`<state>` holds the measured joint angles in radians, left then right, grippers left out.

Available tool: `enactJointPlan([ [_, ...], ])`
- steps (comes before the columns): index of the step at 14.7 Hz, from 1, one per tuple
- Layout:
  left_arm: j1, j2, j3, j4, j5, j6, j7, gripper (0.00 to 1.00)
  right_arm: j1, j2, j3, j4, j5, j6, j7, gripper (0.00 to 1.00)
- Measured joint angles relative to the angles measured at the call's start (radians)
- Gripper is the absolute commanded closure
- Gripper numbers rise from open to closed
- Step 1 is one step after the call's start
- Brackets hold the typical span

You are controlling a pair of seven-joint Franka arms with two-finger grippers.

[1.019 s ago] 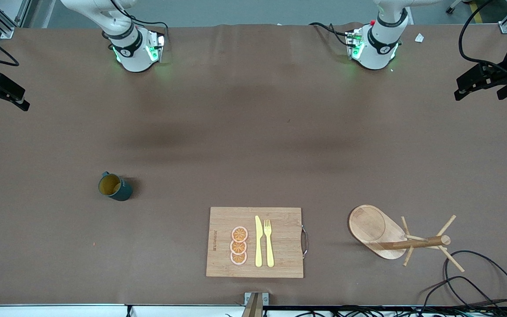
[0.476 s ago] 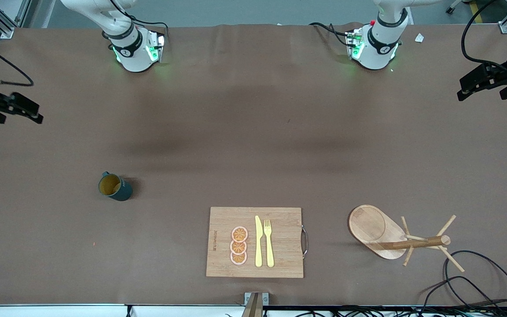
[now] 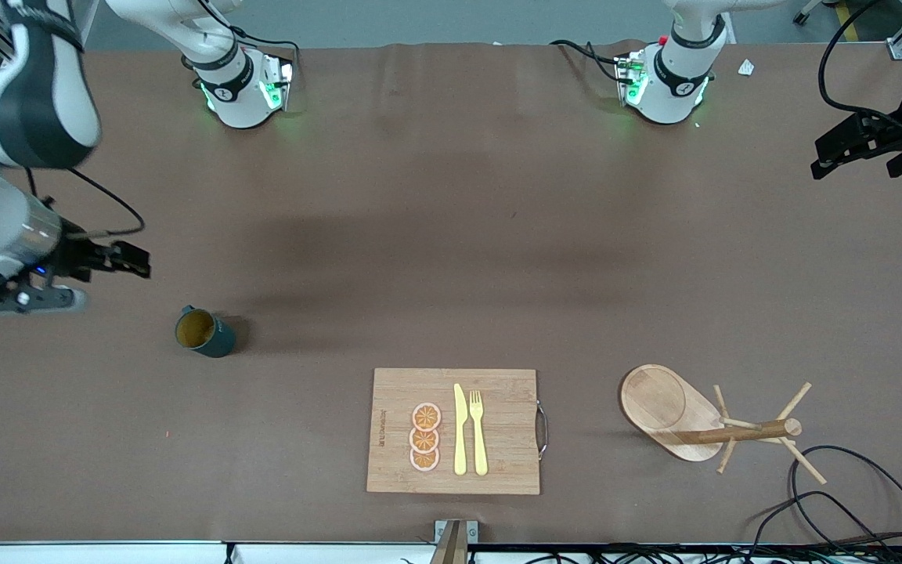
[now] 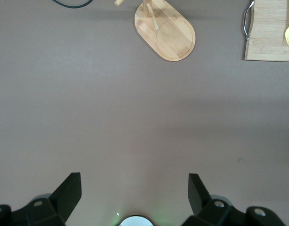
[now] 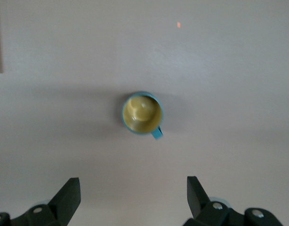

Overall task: Pass cup and hang on rack
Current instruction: 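Reach the right gripper down to the teal mug and grasp its rim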

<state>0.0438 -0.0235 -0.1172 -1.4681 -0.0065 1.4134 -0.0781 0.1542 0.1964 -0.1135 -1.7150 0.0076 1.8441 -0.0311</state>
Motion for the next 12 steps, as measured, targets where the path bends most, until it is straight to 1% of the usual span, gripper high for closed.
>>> enactJointPlan([
  [3, 0.000, 0.000, 0.000, 0.000, 0.000, 0.000, 0.000, 0.00, 0.016, 0.118, 0.000, -0.001, 0.051, 0.108, 0.004, 0.00],
  [5, 0.000, 0.000, 0.002, 0.000, 0.000, 0.000, 0.000, 0.00, 0.016, 0.197, -0.002, -0.002, 0.064, 0.169, 0.004, 0.00],
  [7, 0.001, 0.000, 0.004, 0.000, 0.000, 0.000, 0.000, 0.00, 0.015, 0.263, -0.004, -0.001, 0.076, 0.214, 0.004, 0.00],
  [9, 0.001, 0.000, 0.004, 0.000, 0.000, 0.000, 0.000, 0.00, 0.015, 0.308, -0.004, 0.001, 0.096, 0.237, 0.004, 0.00],
  [10, 0.001, 0.000, 0.004, 0.000, 0.000, 0.000, 0.000, 0.00, 0.015, 0.324, -0.005, 0.002, 0.100, 0.242, 0.004, 0.05],
  [11, 0.001, 0.000, 0.004, 0.000, 0.000, 0.001, 0.000, 0.00, 0.015, 0.336, -0.005, 0.002, 0.102, 0.243, 0.004, 0.14],
  [12, 0.001, 0.000, 0.004, 0.000, 0.000, 0.001, 0.000, 0.00, 0.015, 0.346, -0.005, 0.002, 0.103, 0.243, 0.004, 0.28],
])
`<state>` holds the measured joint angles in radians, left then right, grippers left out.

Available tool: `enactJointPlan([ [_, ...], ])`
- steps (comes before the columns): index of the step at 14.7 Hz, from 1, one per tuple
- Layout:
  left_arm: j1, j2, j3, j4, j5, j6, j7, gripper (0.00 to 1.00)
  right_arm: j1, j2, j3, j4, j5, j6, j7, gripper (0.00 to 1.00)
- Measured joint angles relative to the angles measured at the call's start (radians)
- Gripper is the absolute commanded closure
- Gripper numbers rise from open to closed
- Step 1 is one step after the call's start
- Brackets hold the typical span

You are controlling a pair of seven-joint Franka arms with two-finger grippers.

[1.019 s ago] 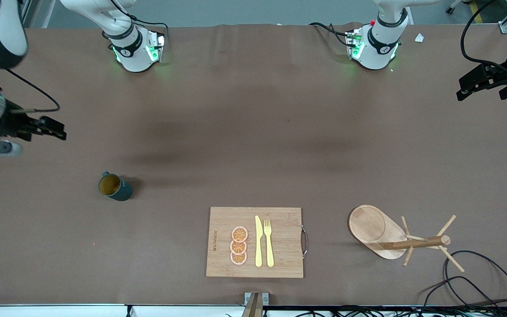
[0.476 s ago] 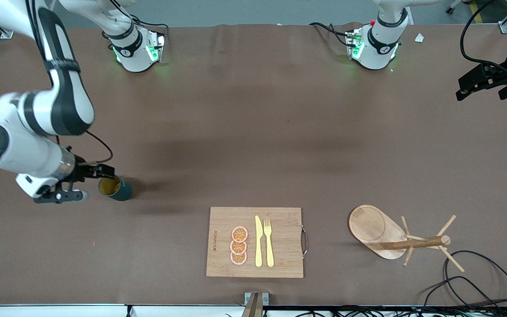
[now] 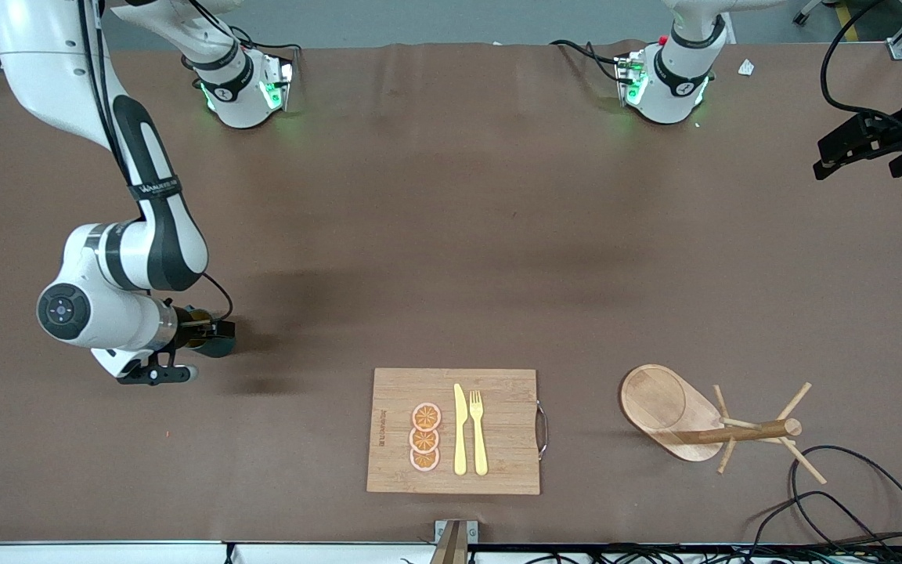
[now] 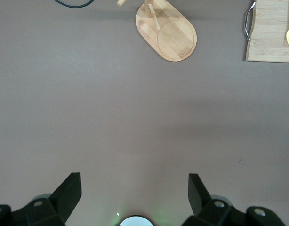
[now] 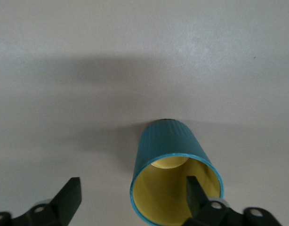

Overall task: Pass cup and hang on rack
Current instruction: 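Reach the right gripper down to the teal mug and grasp its rim, then lift the teal mug with the right gripper toward the table center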

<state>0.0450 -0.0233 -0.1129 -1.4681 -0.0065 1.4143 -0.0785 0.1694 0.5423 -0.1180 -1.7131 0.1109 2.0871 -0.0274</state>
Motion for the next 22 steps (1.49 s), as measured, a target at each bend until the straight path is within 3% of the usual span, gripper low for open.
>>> enactJointPlan([
  [2, 0.000, 0.000, 0.000, 0.000, 0.000, 0.000, 0.000, 0.00, 0.000, 0.014, 0.000, 0.000, 0.000, 0.000, 0.000, 0.54],
  [7, 0.005, 0.000, 0.000, 0.000, 0.000, 0.000, 0.000, 0.00, 0.000, 0.022, 0.000, 0.000, 0.001, 0.000, 0.000, 0.95],
  [10, 0.006, 0.000, 0.000, 0.000, 0.000, 0.000, 0.000, 0.00, 0.000, 0.022, 0.000, 0.001, 0.001, 0.000, 0.000, 1.00],
  [15, 0.006, 0.000, 0.000, 0.000, 0.000, 0.000, 0.000, 0.00, 0.028, 0.020, 0.002, 0.040, 0.001, -0.002, 0.001, 1.00],
  [22, 0.007, 0.000, 0.000, 0.000, 0.000, 0.000, 0.000, 0.00, 0.199, 0.011, 0.039, 0.142, 0.010, -0.063, 0.004, 0.99],
])
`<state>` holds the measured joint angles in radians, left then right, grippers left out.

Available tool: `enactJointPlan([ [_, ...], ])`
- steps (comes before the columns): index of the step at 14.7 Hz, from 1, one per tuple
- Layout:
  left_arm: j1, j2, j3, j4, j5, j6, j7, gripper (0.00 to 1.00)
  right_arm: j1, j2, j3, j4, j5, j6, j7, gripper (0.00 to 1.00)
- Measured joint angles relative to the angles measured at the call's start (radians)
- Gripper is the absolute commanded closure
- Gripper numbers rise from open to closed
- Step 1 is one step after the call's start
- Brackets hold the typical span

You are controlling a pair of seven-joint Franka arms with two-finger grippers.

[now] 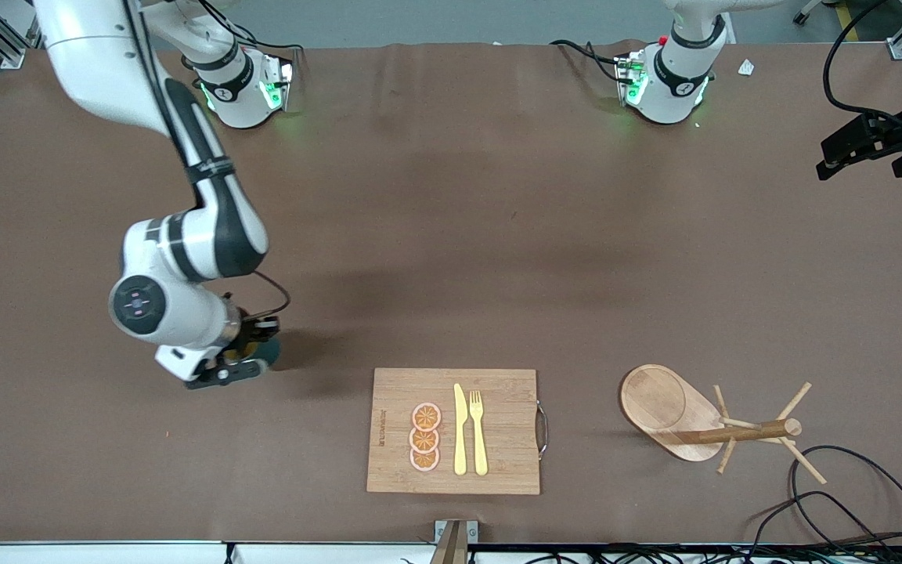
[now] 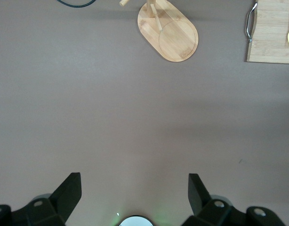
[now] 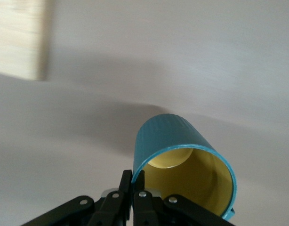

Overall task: Pass cup and hang on rack
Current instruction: 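Lift the teal mug with the right gripper toward the table center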

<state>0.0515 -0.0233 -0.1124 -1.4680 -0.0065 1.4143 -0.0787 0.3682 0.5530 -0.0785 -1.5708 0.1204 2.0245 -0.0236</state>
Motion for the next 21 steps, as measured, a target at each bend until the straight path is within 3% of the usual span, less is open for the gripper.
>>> enactJointPlan([
  [6, 0.002, 0.000, 0.001, 0.001, 0.000, 0.000, 0.000, 0.00, 0.278, 0.016, 0.008, 0.100, 0.012, 0.000, 0.170, 1.00],
  [10, 0.002, 0.000, 0.001, 0.001, 0.000, 0.000, 0.000, 0.00, 0.433, 0.124, 0.007, 0.254, 0.012, 0.020, 0.397, 1.00],
  [17, 0.003, 0.000, 0.006, 0.001, 0.000, 0.000, 0.001, 0.00, 0.545, 0.318, 0.020, 0.447, 0.039, 0.141, 0.658, 1.00],
  [21, 0.011, 0.000, 0.009, 0.001, 0.000, 0.000, 0.001, 0.00, 0.585, 0.390, 0.024, 0.493, 0.040, 0.211, 0.762, 1.00],
])
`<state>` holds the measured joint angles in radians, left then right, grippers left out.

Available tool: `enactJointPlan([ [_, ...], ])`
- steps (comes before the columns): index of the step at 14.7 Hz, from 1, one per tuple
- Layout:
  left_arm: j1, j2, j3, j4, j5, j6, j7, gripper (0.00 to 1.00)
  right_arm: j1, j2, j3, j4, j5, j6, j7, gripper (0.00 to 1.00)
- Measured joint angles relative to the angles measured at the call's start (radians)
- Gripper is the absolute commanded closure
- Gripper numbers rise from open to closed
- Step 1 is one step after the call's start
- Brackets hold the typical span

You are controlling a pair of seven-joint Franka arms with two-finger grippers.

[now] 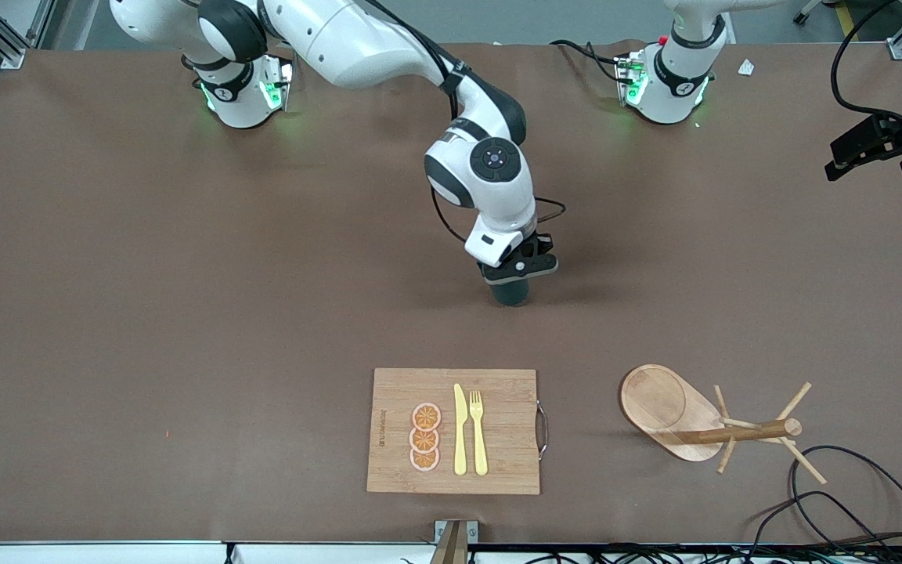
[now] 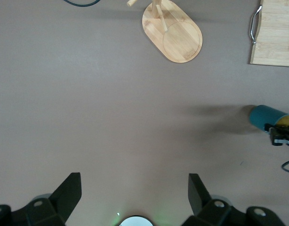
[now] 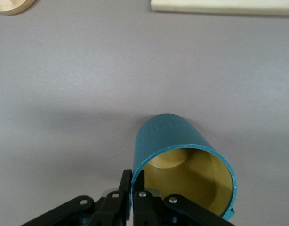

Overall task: Pass cup and hang on rack
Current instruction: 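Lift the teal mug with the right gripper toward the table center, then set the mug down with the right gripper while the left gripper approaches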

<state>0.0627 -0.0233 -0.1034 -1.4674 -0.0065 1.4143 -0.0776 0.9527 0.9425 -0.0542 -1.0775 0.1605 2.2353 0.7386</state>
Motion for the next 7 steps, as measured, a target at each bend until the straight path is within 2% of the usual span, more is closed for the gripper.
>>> enactJointPlan([
  [2, 0.000, 0.000, 0.000, 0.000, 0.000, 0.000, 0.000, 0.00, 0.011, 0.018, -0.002, 0.008, 0.000, 0.029, 0.031, 0.98],
  [3, 0.000, 0.000, 0.000, 0.000, 0.000, 0.000, 0.000, 0.00, 0.011, 0.018, -0.003, 0.011, 0.000, 0.028, 0.037, 0.88],
  [4, 0.000, 0.001, 0.000, 0.000, 0.000, 0.000, 0.000, 0.00, 0.011, 0.019, -0.003, 0.012, 0.000, 0.030, 0.040, 0.66],
  [5, 0.000, 0.001, 0.000, 0.000, 0.000, 0.000, 0.000, 0.00, 0.011, 0.019, -0.003, 0.012, 0.001, 0.031, 0.042, 0.58],
  [7, 0.000, 0.001, 0.000, -0.001, 0.000, 0.000, 0.000, 0.00, 0.011, 0.025, -0.003, 0.012, 0.001, 0.034, 0.042, 0.25],
])
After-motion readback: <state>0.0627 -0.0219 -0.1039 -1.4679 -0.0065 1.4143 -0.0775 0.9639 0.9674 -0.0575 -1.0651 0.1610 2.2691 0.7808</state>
